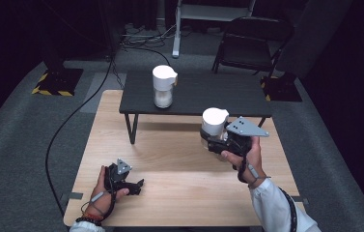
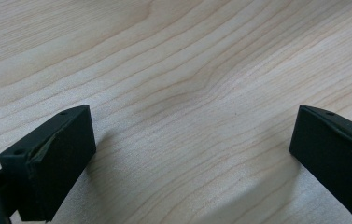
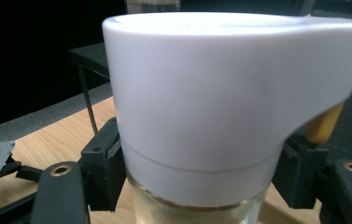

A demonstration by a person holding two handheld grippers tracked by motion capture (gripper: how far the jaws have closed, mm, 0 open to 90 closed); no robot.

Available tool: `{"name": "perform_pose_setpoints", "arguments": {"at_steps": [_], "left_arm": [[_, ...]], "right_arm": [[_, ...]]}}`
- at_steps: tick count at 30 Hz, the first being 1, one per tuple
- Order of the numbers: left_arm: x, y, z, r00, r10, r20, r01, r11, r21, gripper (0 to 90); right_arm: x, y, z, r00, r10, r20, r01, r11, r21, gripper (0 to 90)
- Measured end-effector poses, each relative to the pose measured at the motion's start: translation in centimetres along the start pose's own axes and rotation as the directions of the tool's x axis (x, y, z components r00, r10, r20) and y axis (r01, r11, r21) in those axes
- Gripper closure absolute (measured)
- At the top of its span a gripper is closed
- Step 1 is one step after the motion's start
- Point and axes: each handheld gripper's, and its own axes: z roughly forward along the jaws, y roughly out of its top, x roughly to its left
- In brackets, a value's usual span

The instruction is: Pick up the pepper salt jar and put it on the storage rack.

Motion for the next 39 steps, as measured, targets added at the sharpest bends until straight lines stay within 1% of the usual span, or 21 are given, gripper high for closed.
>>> {"name": "perform_pose_setpoints", "arguments": {"at_steps": [2,5,8,11,17,20,23,27,31,39], "left_arm": [[0.0,0.0,0.0,1.0,0.0,0.0,0.0,1.0,0.0,0.2],[0.0,0.0,0.0,1.0,0.0,0.0,0.0,1.0,0.0,0.2],[0.0,0.0,0.0,1.0,0.0,0.0,0.0,1.0,0.0,0.2],[0.0,0.0,0.0,1.0,0.0,0.0,0.0,1.0,0.0,0.2],[0.0,0.0,0.0,1.0,0.001,0.0,-0.001,1.0,0.0,0.2],[0.0,0.0,0.0,1.0,0.001,0.0,-0.001,1.0,0.0,0.2],[0.0,0.0,0.0,1.0,0.001,0.0,-0.001,1.0,0.0,0.2],[0.0,0.0,0.0,1.0,0.001,0.0,-0.001,1.0,0.0,0.2],[0.0,0.0,0.0,1.0,0.001,0.0,-0.001,1.0,0.0,0.2],[0.0,0.0,0.0,1.0,0.001,0.0,-0.001,1.0,0.0,0.2]], "right_arm": [[-0.2,0.4,0.2,1.0,0.009,-0.001,-0.009,1.0,-0.003,30.0],[-0.2,1.0,0.3,0.9999,0.005,0.01,-0.005,1.0,-0.01,30.0],[-0.4,1.6,0.3,0.9998,0.016,0.014,-0.016,1.0,-0.015,30.0],[-0.5,2.2,0.4,0.9997,0.009,0.021,-0.008,1.0,-0.018,30.0],[-0.8,3.4,0.7,0.9995,0.017,0.028,-0.016,0.999,-0.036,30.1],[-0.8,4.0,0.8,0.999,0.012,0.043,-0.01,0.999,-0.049,30.0],[-0.9,4.6,1.1,0.9987,0.014,0.048,-0.011,0.998,-0.058,30.0],[-1.0,5.1,1.6,0.9982,0.012,0.058,-0.008,0.998,-0.068,30.0],[-1.5,5.5,2.4,0.9972,0.037,0.064,-0.032,0.997,-0.077,30.1],[-1.9,6.1,4.1,0.9958,0.037,0.084,-0.029,0.996,-0.09,30.0]]}}
